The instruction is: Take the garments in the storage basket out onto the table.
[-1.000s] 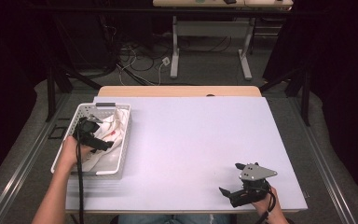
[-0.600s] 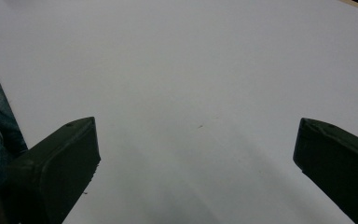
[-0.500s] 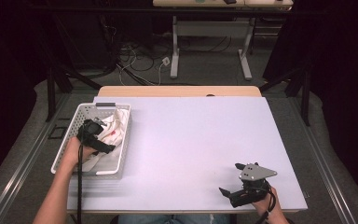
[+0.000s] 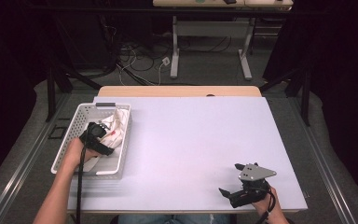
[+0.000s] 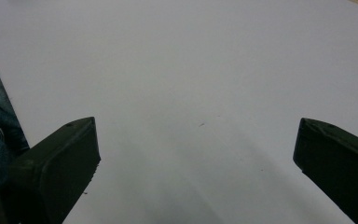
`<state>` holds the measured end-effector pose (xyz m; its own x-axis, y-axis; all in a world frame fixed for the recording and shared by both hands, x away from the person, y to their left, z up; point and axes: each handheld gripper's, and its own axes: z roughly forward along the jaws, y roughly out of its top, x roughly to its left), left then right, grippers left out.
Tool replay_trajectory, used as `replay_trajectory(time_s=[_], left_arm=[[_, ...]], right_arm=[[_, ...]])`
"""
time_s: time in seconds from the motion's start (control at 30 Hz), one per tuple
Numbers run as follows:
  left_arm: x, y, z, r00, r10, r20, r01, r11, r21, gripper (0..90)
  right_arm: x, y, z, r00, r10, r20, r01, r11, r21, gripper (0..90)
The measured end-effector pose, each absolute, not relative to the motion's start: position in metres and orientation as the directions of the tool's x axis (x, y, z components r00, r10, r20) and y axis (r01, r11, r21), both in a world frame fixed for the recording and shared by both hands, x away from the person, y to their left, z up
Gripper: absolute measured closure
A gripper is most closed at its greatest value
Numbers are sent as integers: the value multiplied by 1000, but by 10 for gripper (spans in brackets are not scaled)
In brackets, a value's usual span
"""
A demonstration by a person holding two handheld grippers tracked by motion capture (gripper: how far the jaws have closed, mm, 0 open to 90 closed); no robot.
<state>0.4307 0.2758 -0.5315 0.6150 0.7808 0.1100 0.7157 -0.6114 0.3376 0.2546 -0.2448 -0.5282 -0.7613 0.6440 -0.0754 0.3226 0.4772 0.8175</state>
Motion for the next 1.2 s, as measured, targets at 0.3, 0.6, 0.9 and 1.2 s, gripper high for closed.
replay_trajectory(time_s=[0.3, 0.6, 0.9, 1.2], left_arm=[[428, 277, -529, 587, 797, 140, 722, -594, 355, 458], [426, 279, -527, 576, 806, 137, 723, -580, 375, 678], [425, 283, -522, 569, 812, 128, 716, -566, 409, 732], [421, 285, -515, 561, 817, 136, 704, -557, 440, 737]], right_arm=[[254, -244, -529, -759, 647, -75, 326, 478, 816, 0], [254, -244, -528, -761, 644, -78, 324, 482, 814, 0], [254, -244, -529, -763, 641, -78, 321, 482, 815, 0], [254, -244, -529, -759, 647, -72, 326, 474, 818, 0]])
